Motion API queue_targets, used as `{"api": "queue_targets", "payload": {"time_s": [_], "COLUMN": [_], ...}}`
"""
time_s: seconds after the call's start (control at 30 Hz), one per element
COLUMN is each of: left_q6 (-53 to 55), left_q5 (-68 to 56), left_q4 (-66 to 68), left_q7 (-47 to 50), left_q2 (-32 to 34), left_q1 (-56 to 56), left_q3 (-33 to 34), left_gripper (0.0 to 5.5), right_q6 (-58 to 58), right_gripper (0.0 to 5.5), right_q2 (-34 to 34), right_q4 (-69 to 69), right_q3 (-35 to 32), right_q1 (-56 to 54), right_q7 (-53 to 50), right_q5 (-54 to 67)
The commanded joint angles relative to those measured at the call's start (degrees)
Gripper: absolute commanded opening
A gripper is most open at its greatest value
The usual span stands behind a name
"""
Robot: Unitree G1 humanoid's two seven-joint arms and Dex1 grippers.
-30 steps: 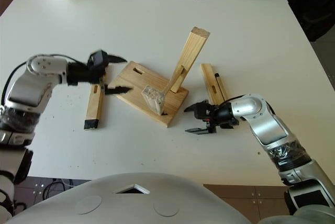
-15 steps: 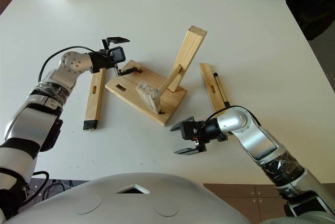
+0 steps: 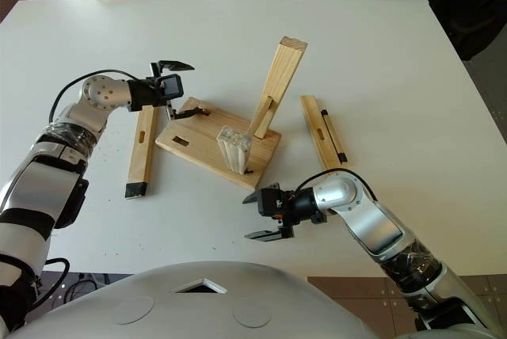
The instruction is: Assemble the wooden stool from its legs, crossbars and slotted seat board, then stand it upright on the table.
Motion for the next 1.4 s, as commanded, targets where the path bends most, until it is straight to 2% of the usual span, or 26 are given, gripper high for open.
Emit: {"api": "queue_targets", "payload": {"time_s": [0.03,0.2,0.5,0.63,1.0,1.23,1.4], "left_q6": [9.89,15.81,40.21,45.43,45.63,48.73,52.1], "left_q5": [-3.86,-7.89,-19.64,-20.53,-16.64,-22.43,-26.93], "left_q4": [-13.96,-32.36,-61.36,-63.9,-58.1,-65.93,-74.43], "left_q7": [-13.43,-15.59,-12.15,-9.41,-1.77,-1.59,-1.74], "left_q2": [7.75,16.51,14.48,13.04,6.06,5.32,8.0], "left_q1": [16.76,28.62,36.22,37.0,33.34,35.63,39.93], "left_q3": [-0.7,0.11,-0.46,0.72,1.39,6.25,12.24], "left_gripper": [5.4,5.4,5.4,5.4,5.4,5.4,5.4], "right_q6": [0.89,0.74,-1.51,-3.89,-7.24,-5.32,-2.1], "right_gripper": [3.67,3.67,3.67,3.67,3.67,3.67,3.67], "right_q2": [1.27,0.5,4.58,7.26,13.74,11.41,6.54], "right_q4": [5.11,7.72,21.68,27.6,34.19,28.76,17.82], "right_q3": [-3.48,-7.06,-8.65,-7.48,-7.06,-10.33,-14.95], "right_q1": [-3.1,-5.88,-17.01,-20.49,-23.65,-20.67,-14.27], "right_q7": [-5.44,-6.34,-8.84,-9.42,-12.89,-12.95,-12.03], "right_q5": [-2.74,-1.84,-4.82,-7.13,-9.89,-8.45,-6.48]}}
